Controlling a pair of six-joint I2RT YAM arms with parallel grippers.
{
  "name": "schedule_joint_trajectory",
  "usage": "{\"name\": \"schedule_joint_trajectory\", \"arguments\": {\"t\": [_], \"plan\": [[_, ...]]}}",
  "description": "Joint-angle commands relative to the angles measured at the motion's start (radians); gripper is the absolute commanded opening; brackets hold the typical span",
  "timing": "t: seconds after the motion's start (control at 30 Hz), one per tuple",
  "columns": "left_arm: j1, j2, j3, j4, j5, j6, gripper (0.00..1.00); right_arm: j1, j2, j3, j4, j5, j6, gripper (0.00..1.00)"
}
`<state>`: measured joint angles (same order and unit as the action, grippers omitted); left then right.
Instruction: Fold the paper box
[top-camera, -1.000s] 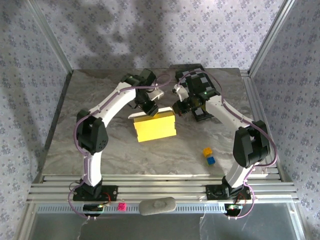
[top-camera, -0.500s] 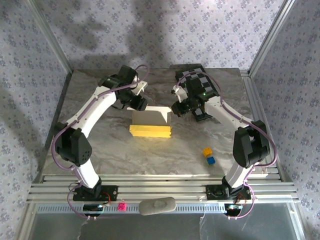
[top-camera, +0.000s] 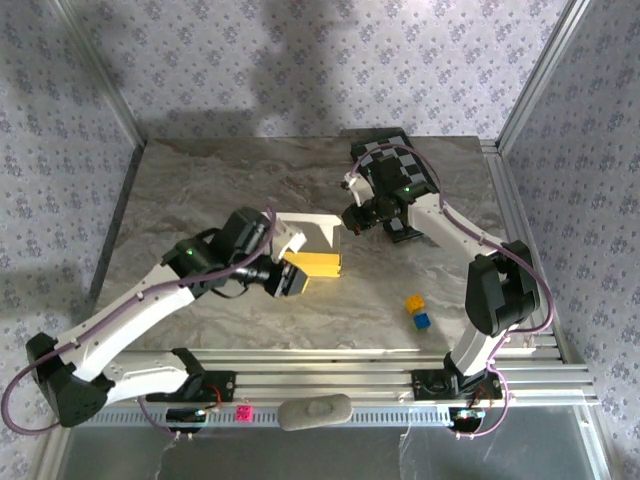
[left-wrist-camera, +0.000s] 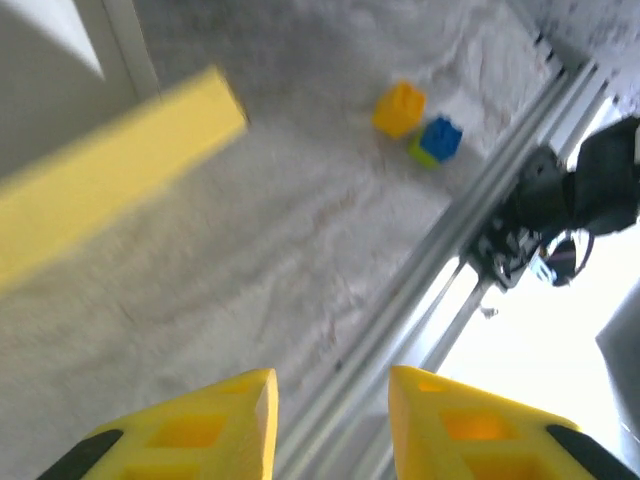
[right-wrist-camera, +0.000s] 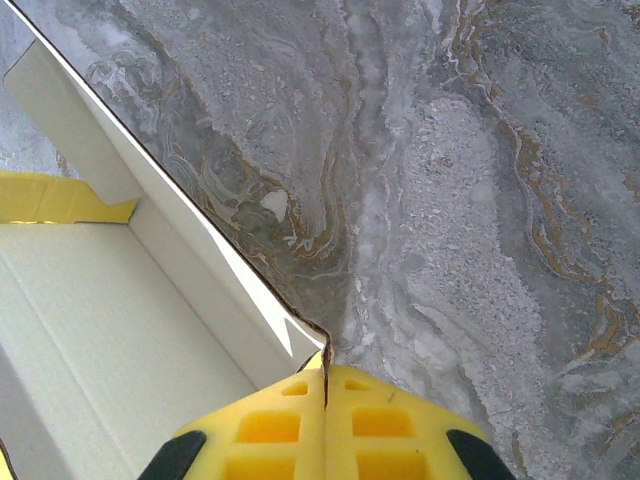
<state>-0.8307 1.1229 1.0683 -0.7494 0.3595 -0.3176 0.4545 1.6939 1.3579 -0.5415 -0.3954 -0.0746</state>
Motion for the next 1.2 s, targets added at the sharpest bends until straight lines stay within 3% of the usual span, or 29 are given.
{"name": "schedule_joint_trajectory", "arguments": {"t": [0.0,0.17,0.5,1.17], "plan": [[0.021,0.046,-0.066,0.063,-0.029,-0.09,0.39,0.007,-0.02,-0.008,-0.002,0.008,-0.002,0.0],[0.099,0.17,-0.093,0.248,-0.009,-0.163,0.39,0.01,-0.022,-0.006,-0.011,0.008,-0.01,0.0],[0.17,0.381,0.051,0.291,-0.094,-0.119,0.4,0.025,-0.015,0.005,-0.015,0.006,-0.021,0.0],[0.253,0.673,0.283,0.341,0.005,-0.098,0.41,0.061,0.075,0.099,-0.028,0.014,0.006,0.0]]}}
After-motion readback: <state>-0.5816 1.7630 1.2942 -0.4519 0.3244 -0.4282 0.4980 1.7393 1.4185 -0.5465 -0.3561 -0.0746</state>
